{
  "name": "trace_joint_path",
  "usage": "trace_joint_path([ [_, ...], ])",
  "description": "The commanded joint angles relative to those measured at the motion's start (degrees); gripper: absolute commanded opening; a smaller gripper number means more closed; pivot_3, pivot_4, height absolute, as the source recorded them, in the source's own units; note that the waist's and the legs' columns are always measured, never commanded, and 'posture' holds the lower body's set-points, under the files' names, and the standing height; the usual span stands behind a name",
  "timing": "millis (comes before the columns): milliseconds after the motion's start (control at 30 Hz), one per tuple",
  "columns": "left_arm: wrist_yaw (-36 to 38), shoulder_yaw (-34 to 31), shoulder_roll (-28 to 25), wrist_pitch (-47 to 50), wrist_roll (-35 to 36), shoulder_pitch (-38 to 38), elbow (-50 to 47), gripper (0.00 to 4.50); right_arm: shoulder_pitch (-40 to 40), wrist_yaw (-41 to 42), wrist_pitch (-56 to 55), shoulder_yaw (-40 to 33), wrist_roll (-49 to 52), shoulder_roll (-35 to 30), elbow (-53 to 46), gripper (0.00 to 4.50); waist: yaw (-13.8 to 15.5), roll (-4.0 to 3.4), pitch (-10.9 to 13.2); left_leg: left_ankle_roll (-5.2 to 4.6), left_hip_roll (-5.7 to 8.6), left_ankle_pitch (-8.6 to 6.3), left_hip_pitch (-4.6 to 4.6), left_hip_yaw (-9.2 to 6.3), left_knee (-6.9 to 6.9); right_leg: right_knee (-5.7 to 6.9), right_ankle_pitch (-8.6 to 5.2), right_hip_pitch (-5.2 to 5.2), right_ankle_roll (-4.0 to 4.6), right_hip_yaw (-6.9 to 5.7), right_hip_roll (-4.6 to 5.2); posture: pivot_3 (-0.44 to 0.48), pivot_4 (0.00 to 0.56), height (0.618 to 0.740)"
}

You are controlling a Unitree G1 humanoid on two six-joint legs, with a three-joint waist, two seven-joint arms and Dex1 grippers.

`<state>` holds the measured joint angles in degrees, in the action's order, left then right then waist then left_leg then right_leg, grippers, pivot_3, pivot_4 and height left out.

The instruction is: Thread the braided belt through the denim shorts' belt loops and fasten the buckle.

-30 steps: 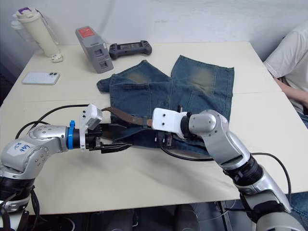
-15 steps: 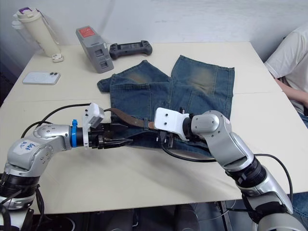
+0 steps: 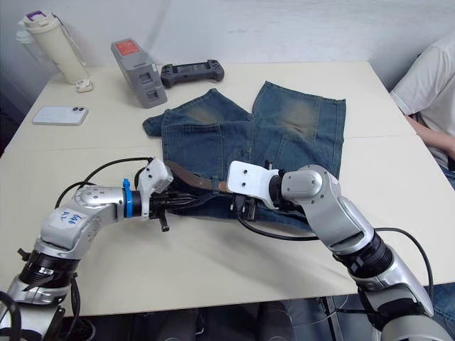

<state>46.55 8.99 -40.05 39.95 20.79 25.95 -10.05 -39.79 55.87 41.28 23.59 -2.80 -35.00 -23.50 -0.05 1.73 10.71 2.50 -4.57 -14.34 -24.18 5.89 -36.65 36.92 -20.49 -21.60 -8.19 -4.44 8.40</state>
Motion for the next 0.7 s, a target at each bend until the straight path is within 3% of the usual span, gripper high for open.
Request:
trace_joint_path([
  [33,-0.75,1.05,-0.91,-2.06,-4.04,0.01,1.90,0.03,-0.23,-0.19,-1.16,-0.27,-0.24,-1.21,-2.08,0.00,0.01,0.00,0.00,0.00,0.00,0.00,0.00,0.00,0.00,0.00,0.00,0.00,0.00,0.00,0.00,0.000,0.150,0.740],
  [300,-2.05,1.50,-0.89,-3.69,-8.14,0.57,6.63,0.03,0.26,0.79,-4.66,-0.42,-1.55,-5.73,-2.16,0.00,0.01,0.00,0.00,0.00,0.00,0.00,0.01,0.00,-0.06,0.04,0.00,0.01,0.00,0.00,0.00,0.000,0.150,0.740],
  [533,-1.18,1.49,-1.36,-4.72,-8.70,0.07,7.56,0.03,2.63,4.06,-7.74,-5.77,0.27,-14.58,-3.37,0.00,0.07,0.01,-0.01,0.00,-0.01,0.00,0.03,0.00,-0.13,0.06,0.00,0.03,0.00,0.00,0.00,0.000,0.150,0.740],
  [700,-0.41,1.01,-2.80,-5.44,-8.83,-0.53,8.60,0.03,2.69,5.20,-9.36,-9.20,1.57,-17.55,-2.84,0.00,-0.02,0.01,-0.01,-0.02,-0.01,-0.01,0.04,0.00,-0.16,0.03,0.00,0.05,0.00,0.01,0.00,0.000,0.150,0.740],
])
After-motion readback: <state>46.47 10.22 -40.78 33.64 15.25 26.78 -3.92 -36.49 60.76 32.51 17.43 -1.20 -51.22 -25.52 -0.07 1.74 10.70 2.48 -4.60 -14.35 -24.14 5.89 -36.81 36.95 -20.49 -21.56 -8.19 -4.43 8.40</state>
